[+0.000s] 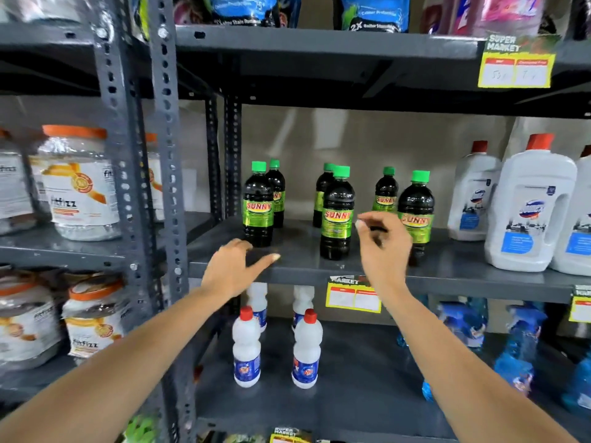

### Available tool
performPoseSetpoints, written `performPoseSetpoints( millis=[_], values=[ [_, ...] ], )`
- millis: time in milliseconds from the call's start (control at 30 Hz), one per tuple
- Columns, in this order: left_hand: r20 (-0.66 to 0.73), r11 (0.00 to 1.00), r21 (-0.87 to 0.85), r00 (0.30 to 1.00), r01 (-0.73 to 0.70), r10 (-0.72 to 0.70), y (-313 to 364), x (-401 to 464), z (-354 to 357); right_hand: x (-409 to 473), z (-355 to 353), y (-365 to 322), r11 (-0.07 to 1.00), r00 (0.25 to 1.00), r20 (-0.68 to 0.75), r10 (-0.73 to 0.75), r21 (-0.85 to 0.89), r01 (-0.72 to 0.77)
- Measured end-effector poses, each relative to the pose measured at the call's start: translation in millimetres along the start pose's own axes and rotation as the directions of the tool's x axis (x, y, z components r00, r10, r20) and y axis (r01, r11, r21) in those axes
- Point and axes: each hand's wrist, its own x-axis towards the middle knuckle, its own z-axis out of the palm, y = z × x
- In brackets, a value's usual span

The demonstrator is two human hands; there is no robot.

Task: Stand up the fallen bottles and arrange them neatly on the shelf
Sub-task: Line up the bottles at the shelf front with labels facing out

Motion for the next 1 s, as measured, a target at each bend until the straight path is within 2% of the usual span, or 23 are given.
performPoseSetpoints(
  millis=[100, 167, 233, 300, 367, 467, 533, 700, 833, 1000],
  values=[
    [0.195, 0.979, 0.181, 0.973, 0.090, -0.126, -16, 5, -25, -16, 52, -18, 0.994, 0.982, 0.186, 0.021, 0.105, -0.041],
    [0.311, 0.952, 0.296, 0.935, 0.074, -0.170, -23, 8, -36, -27, 84, -23, 0.989, 0.939, 0.334, 0.075, 0.098, -0.114],
    [0.391, 0.921, 0.390, 0.901, 0.023, -0.188, -24, 9, -38, -31, 113, -21, 0.969, 0.888, 0.410, 0.209, 0.034, -0.244],
    [0.414, 0.899, 0.438, 0.888, 0.001, -0.203, -25, 10, -36, -26, 138, -12, 0.916, 0.817, 0.429, 0.385, -0.069, -0.396],
    [0.408, 0.890, 0.455, 0.892, -0.015, -0.194, -28, 13, -34, -16, 158, -4, 0.835, 0.715, 0.455, 0.531, -0.134, -0.534],
    [0.411, 0.886, 0.462, 0.893, -0.030, -0.184, -30, 16, -32, -2, 176, 6, 0.773, 0.629, 0.495, 0.599, -0.152, -0.616],
    [0.408, 0.886, 0.463, 0.895, -0.031, -0.182, -31, 17, -31, 3, 185, 15, 0.779, 0.617, 0.516, 0.594, -0.175, -0.602],
    [0.392, 0.888, 0.458, 0.905, -0.039, -0.163, -32, 16, -31, 0, 192, 23, 0.828, 0.678, 0.477, 0.559, -0.291, -0.478],
    [0.385, 0.901, 0.432, 0.908, -0.020, -0.165, -30, 14, -32, -4, 188, 19, 0.852, 0.708, 0.474, 0.524, -0.282, -0.442],
    [0.386, 0.892, 0.452, 0.907, -0.026, -0.169, -27, 11, -34, -9, 182, 9, 0.862, 0.700, 0.503, 0.506, -0.277, -0.424]
  ],
)
